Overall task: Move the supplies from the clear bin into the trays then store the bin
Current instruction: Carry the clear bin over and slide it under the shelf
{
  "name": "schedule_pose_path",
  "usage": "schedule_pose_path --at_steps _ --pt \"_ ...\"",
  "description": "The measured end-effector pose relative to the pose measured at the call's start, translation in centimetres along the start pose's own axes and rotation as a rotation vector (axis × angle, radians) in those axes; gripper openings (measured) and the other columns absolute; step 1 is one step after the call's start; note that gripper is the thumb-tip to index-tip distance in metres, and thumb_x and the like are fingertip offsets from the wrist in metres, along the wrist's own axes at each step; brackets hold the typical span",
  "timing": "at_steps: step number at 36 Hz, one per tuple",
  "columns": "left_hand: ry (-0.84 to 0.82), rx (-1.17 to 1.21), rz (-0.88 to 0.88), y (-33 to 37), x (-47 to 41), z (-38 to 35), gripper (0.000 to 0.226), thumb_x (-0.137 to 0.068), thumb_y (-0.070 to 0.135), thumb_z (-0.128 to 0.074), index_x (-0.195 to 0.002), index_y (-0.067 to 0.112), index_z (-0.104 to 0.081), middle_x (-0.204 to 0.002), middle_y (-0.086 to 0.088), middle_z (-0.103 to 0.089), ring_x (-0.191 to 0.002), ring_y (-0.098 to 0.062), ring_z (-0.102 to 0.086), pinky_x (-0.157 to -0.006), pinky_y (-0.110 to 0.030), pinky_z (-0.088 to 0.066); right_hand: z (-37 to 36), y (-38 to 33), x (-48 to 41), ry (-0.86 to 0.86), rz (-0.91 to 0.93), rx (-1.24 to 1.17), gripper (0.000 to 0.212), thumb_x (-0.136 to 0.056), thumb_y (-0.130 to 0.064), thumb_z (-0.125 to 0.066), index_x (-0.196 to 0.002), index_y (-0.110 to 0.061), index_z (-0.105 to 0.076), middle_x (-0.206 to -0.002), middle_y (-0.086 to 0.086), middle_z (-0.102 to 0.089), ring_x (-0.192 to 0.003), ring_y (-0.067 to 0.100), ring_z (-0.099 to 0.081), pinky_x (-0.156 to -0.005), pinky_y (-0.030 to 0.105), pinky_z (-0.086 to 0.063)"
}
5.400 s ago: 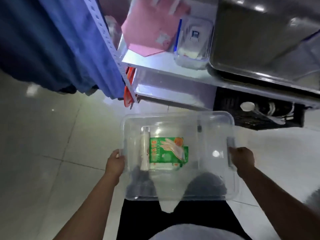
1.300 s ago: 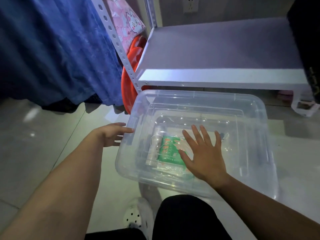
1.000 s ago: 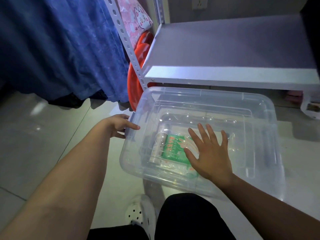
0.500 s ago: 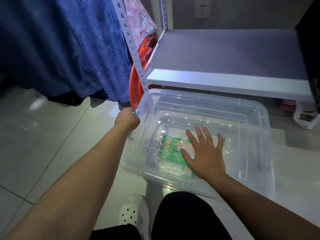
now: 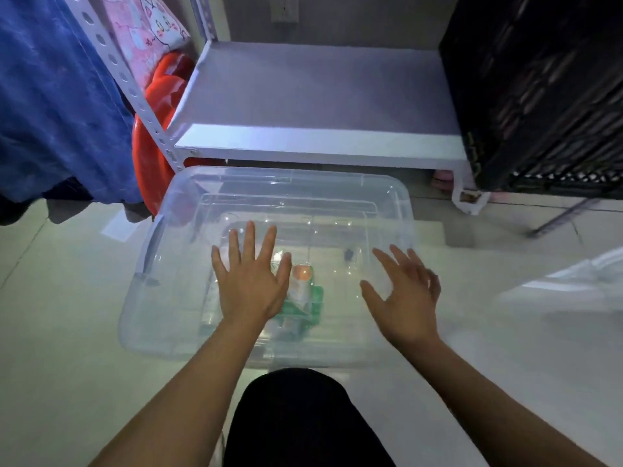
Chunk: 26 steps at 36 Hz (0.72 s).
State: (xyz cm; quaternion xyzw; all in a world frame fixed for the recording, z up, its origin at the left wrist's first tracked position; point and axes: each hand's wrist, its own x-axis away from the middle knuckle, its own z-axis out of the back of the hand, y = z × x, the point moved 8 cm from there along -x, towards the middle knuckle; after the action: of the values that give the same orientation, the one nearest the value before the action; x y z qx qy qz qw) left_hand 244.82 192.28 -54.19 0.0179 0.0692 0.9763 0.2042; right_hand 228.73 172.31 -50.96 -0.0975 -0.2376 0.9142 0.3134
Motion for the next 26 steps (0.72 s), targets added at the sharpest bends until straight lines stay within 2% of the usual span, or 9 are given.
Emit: schedule_pose_path --at_steps 2,6,9,11,13,15,18,22,26 --pt "0.008 0.007 0.000 0.1 0.2 0.2 0.065 -0.096 0.064 -0.011 -0.156 0.040 -0.012 -0.167 -0.002 -0.008 -0.154 -0.029 -0.001 -0.120 -0.058 0.000 2.3 3.8 -1.5 0.001 -0.179 -0.159 0.069 -0.081 -0.038 -0.075 -0.143 -0.025 -0.047 -0.151 0.004 -0.044 -0.142 0.027 -0.035 -0.114 0.050 -0.029" --pt "0.016 0.018 0.007 0.3 0.3 0.4 0.066 -0.095 0.064 -0.012 -0.156 0.040 -0.014 -0.167 -0.002 -0.009 -0.153 -0.029 -0.001 -0.120 -0.058 0.000 1.7 9.3 -3.2 -0.328 -0.690 -0.658 0.110 -0.066 -0.038 -0.087 -0.153 -0.030 -0.021 -0.159 0.009 -0.029 -0.139 0.035 -0.036 -0.108 0.057 -0.036" --pt "0.035 0.023 -0.003 0.4 0.3 0.5 0.066 -0.095 0.065 -0.015 -0.156 0.039 -0.018 -0.167 -0.004 -0.012 -0.153 -0.030 -0.004 -0.120 -0.059 -0.001 0.6 9.9 -3.6 -0.499 -0.745 -0.670 0.117 -0.064 -0.036 -0.089 -0.154 -0.031 -0.015 -0.154 0.014 -0.035 -0.132 0.040 -0.043 -0.097 0.060 -0.045" --pt "0.044 0.018 -0.006 0.5 0.3 0.5 0.066 -0.095 0.065 -0.017 -0.156 0.038 -0.020 -0.166 -0.005 -0.013 -0.153 -0.031 -0.006 -0.119 -0.059 -0.001 -0.2 9.7 -3.5 -0.579 -0.755 -0.717 0.104 -0.066 -0.031 -0.087 -0.150 -0.019 -0.027 -0.141 0.014 -0.050 -0.116 0.037 -0.057 -0.090 0.053 -0.051" --pt "0.045 0.010 -0.005 0.6 0.3 0.4 0.066 -0.095 0.065 -0.017 -0.156 0.038 -0.021 -0.166 -0.005 -0.014 -0.153 -0.031 -0.007 -0.119 -0.059 -0.001 -0.6 9.3 -3.5 -0.640 -0.749 -0.741 0.081 -0.061 -0.030 -0.085 -0.131 -0.006 -0.052 -0.129 0.016 -0.061 -0.100 0.032 -0.065 -0.082 0.044 -0.057" --pt "0.049 0.012 -0.003 0.6 0.2 0.4 0.066 -0.095 0.065 -0.019 -0.155 0.038 -0.023 -0.166 -0.005 -0.015 -0.153 -0.032 -0.008 -0.119 -0.059 -0.001 -0.6 9.5 -3.7 -0.625 -0.745 -0.737 0.064 -0.061 -0.029 -0.085 -0.116 -0.005 -0.064 -0.121 0.015 -0.066 -0.093 0.029 -0.067 -0.073 0.036 -0.057" --pt "0.054 0.023 0.003 0.6 0.1 0.3 0.066 -0.095 0.065 -0.021 -0.154 0.038 -0.025 -0.166 -0.005 -0.017 -0.153 -0.032 -0.009 -0.118 -0.059 -0.001 -0.2 9.5 -4.4 -0.522 -0.703 -0.694 0.046 -0.066 -0.022 -0.087 -0.105 -0.012 -0.067 -0.102 0.009 -0.071 -0.085 0.025 -0.069 -0.064 0.031 -0.056" --pt "0.051 0.026 0.012 0.8 0.0 0.3 0.066 -0.095 0.065 -0.021 -0.154 0.037 -0.026 -0.166 -0.005 -0.016 -0.153 -0.032 -0.009 -0.118 -0.059 -0.001 0.5 9.4 -5.1 -0.313 -0.677 -0.656 0.030 -0.062 -0.015 -0.091 -0.076 -0.021 -0.065 -0.078 0.003 -0.068 -0.066 0.018 -0.065 -0.038 0.018 -0.048" --pt "0.054 0.032 0.017 0.8 0.0 0.4 0.066 -0.094 0.065 -0.021 -0.154 0.037 -0.026 -0.166 -0.006 -0.017 -0.153 -0.032 -0.010 -0.119 -0.060 -0.002 0.7 9.4 -5.2 -0.283 -0.675 -0.597 0.029 -0.062 -0.016 -0.091 -0.074 -0.022 -0.065 -0.079 0.005 -0.069 -0.067 0.020 -0.065 -0.045 0.024 -0.052"
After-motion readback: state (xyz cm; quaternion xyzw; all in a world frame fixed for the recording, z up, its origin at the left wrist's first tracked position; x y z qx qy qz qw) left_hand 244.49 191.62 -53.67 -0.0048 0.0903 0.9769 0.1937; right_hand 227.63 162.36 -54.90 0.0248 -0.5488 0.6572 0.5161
